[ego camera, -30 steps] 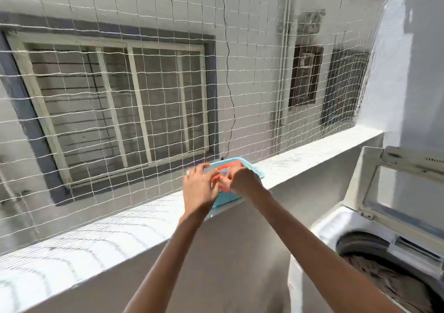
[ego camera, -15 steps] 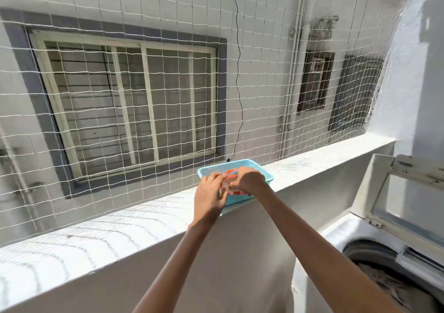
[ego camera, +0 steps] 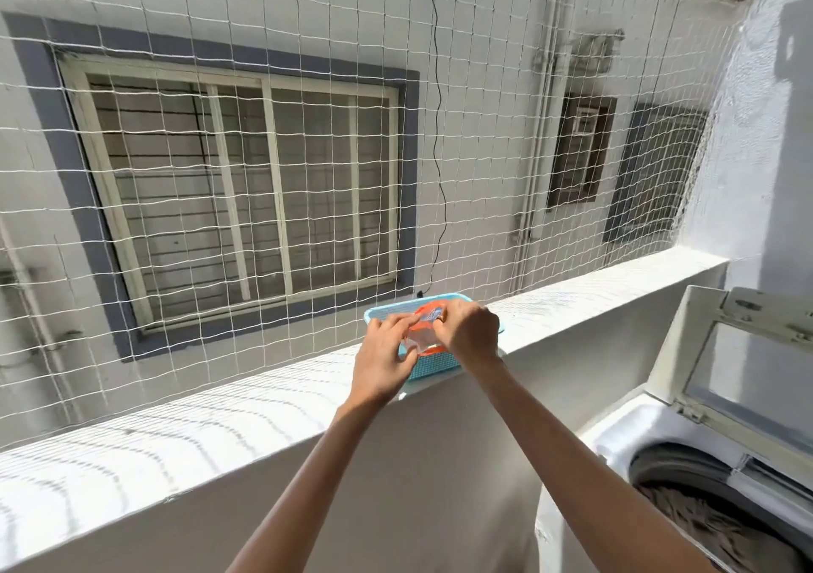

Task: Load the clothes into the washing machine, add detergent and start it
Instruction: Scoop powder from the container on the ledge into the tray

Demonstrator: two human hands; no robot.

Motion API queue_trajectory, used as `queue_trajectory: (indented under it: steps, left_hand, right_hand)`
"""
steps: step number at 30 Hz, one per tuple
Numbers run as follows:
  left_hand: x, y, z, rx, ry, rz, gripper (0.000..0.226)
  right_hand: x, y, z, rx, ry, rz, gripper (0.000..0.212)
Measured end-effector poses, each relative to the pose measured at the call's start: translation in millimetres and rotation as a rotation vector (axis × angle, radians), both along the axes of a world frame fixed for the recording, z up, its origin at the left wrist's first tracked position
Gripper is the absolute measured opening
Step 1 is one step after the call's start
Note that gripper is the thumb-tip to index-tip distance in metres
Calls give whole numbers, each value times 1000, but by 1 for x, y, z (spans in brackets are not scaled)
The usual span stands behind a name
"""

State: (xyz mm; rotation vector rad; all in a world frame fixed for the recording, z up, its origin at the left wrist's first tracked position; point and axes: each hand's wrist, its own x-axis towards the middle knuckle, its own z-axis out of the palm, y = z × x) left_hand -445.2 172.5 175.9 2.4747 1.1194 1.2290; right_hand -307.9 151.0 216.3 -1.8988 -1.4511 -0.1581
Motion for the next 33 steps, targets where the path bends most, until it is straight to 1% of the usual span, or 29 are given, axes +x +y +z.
queue_trajectory:
  steps: [2, 5, 6, 7, 9, 11, 12, 13, 14, 15, 16, 18, 19, 22, 26, 28, 31, 33]
  left_hand:
    - [-2, 0, -2, -20, -30, -46, 50]
    - [-6, 4, -5, -15, -55, -79, 56]
    - [-7, 6, -6, -20, -51, -79, 55]
    - [-8, 7, -7, -31, -41, -77, 54]
    - [-9, 9, -11, -58, 5, -86, 56]
    - [-7, 9, -17, -50, 104, -87, 62]
    - [-6, 7, -20, -32, 153, -81, 65]
    - [-5, 5, -22, -15, 179, -78, 67]
    - [-4, 3, -24, -7, 184, -76, 69]
    - [-4, 1, -25, -3, 171, -76, 70]
    - [-4, -1, -25, -2, 149, -77, 72]
    - [-5, -5, -25, -8, 101, -80, 77]
    - [-5, -6, -25, -16, 76, -79, 78]
    - [-6, -11, -22, -74, -34, -65, 79]
    - [-1, -18, -17, -168, -228, -23, 72]
    - [3, -23, -17, -202, -367, -3, 66]
    - [9, -34, -19, -307, -637, 15, 64]
    - [16, -41, -24, -339, -806, 61, 62]
  right_hand:
    - [0, 10, -13, 29, 121, -1, 28]
    - [-12, 1, -11, -36, 243, -3, 12]
    - [-14, -1, -9, -40, 281, -12, 11]
    - [-15, -3, -7, -35, 310, -17, 13]
    - [-10, -1, -6, -11, 387, -30, 29]
    - [-4, -2, -2, -18, 493, -35, 43]
    - [-1, 0, -1, -18, 547, -28, 45]
    - [1, -3, 1, -2, 603, -38, 43]
    - [4, -5, 3, -20, 666, 5, 35]
    - [10, -4, 1, 88, 669, 22, 24]
    - [12, -6, 1, 106, 728, 11, 23]
    - [16, -11, -3, 42, 892, -50, 38]
    - [19, -13, -4, 29, 932, -62, 39]
    - [20, -23, -3, 55, 1055, -34, 17]
    - [25, -31, -7, 115, 1207, -30, 21]
    - [26, -34, -7, 133, 1248, -10, 21]
    - [27, -40, -4, 129, 1305, -3, 23]
    - [29, -42, -4, 128, 1327, -7, 24]
